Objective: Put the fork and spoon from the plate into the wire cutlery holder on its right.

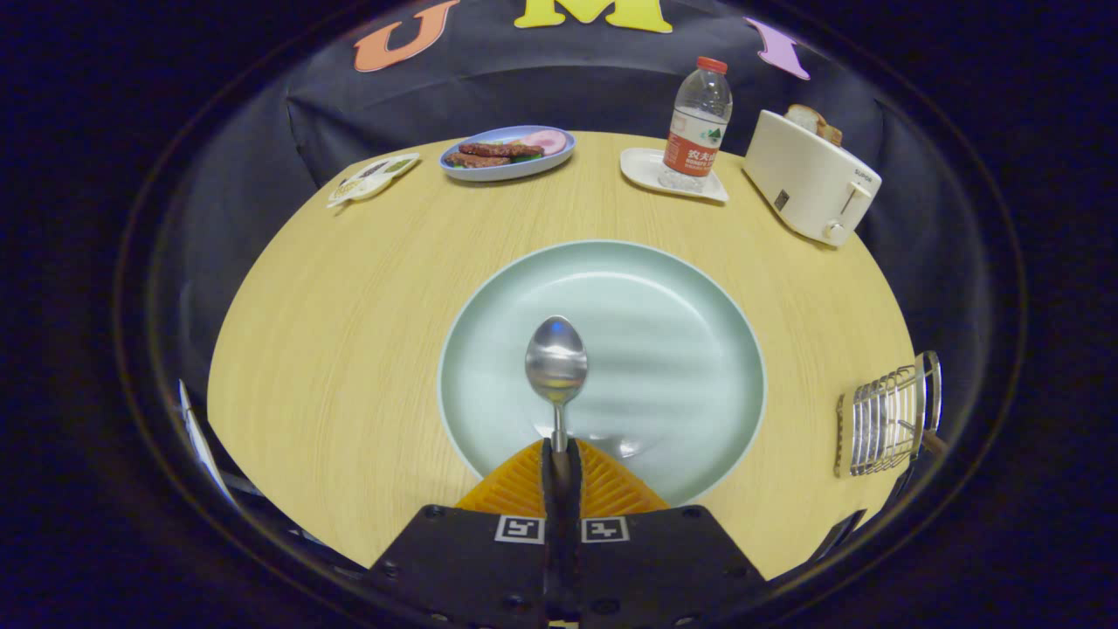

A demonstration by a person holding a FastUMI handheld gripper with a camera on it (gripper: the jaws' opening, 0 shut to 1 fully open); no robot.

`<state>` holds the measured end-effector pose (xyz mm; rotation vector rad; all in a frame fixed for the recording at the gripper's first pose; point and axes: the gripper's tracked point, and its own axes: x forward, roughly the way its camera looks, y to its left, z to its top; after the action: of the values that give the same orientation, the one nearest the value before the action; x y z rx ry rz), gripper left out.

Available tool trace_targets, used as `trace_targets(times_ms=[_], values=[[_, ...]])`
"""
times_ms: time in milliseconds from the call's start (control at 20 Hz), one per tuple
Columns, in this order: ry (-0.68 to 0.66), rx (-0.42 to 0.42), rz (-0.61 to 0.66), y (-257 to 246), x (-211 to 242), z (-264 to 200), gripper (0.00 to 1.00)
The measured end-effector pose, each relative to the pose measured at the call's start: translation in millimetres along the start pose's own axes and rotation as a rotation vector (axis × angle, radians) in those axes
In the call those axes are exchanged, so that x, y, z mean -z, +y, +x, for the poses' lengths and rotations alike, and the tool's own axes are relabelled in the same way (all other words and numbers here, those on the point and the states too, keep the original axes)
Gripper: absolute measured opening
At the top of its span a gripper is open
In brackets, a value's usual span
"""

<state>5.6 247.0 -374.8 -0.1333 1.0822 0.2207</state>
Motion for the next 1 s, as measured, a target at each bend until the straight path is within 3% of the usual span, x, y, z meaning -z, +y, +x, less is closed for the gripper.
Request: trace_targets(times_ms=[400,750,1000], values=[[0.05,-0.056,0.009,-32.0,-26.4,-60.4,0.01],[0.046,-0.08,0.035,-93.5,-59.6,-129.4,0.01],[0.088,-0.055,0.044,-155.6,-50.7,-157.7,0.0]])
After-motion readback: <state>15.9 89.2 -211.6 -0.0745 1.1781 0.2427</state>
